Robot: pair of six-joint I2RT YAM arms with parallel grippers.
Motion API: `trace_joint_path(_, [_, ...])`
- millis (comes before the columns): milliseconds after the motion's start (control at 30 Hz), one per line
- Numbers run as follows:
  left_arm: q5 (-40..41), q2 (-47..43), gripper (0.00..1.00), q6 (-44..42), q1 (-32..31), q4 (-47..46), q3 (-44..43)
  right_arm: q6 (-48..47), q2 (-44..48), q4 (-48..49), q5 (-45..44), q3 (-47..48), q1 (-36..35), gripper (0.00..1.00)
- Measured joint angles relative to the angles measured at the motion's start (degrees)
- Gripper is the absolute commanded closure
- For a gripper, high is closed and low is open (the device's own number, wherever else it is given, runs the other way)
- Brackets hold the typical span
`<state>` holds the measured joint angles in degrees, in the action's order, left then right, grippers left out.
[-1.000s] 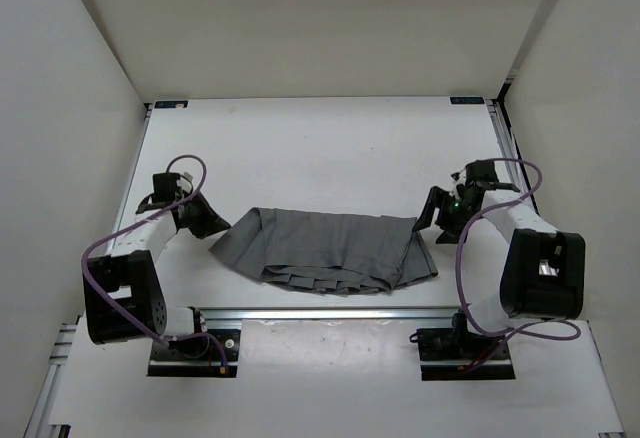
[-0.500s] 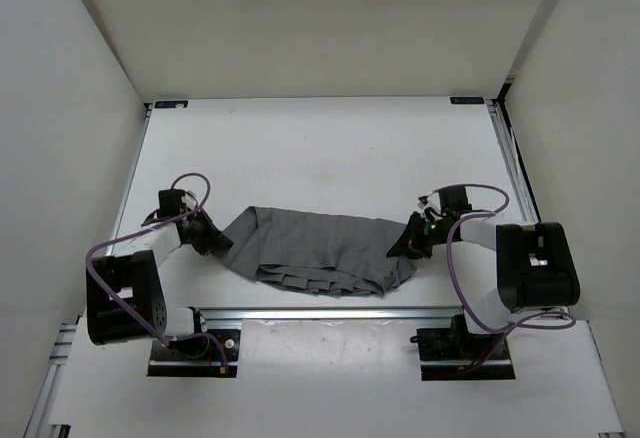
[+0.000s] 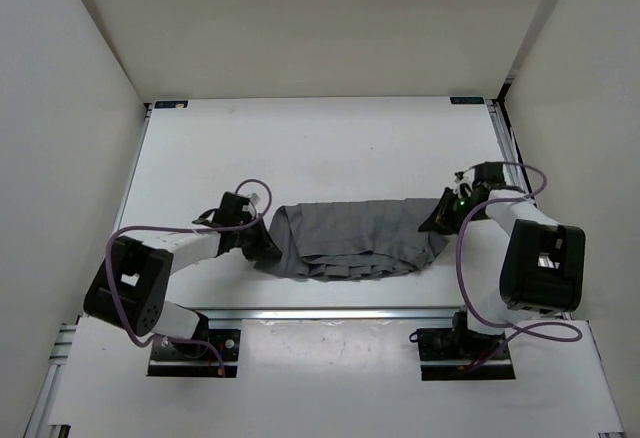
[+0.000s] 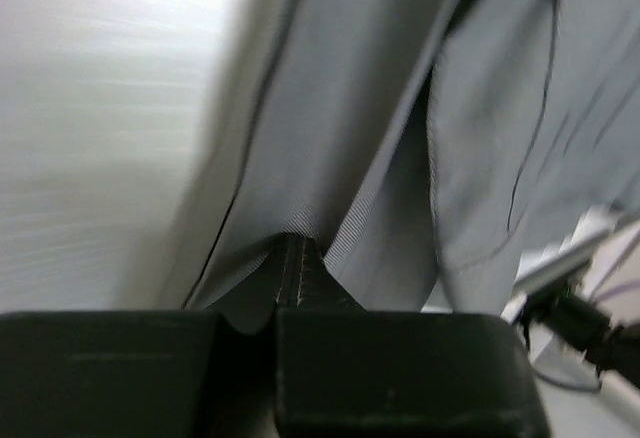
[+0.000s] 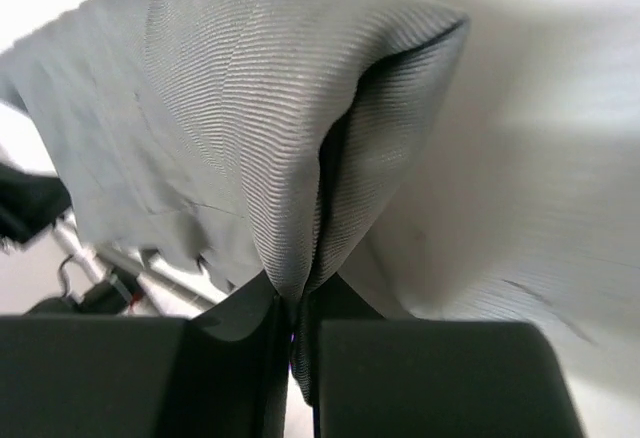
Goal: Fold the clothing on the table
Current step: Fold the skirt
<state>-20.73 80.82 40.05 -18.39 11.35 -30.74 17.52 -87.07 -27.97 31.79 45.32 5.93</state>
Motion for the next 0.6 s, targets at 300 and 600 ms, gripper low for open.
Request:
trace_joint_path(300, [-1.3, 5.2, 1.0, 3.6, -7.6, -3.6, -3.1, -4.0, 2.2, -12.8, -7.9, 18.3, -9.4, 0.99])
trace_joint_path(600, [-1.8, 5.8, 1.0, 4.6, -7.6, -5.0, -3.1, -2.5, -1.6, -17.6, -7.1, 33.9, -25.8, 1.0])
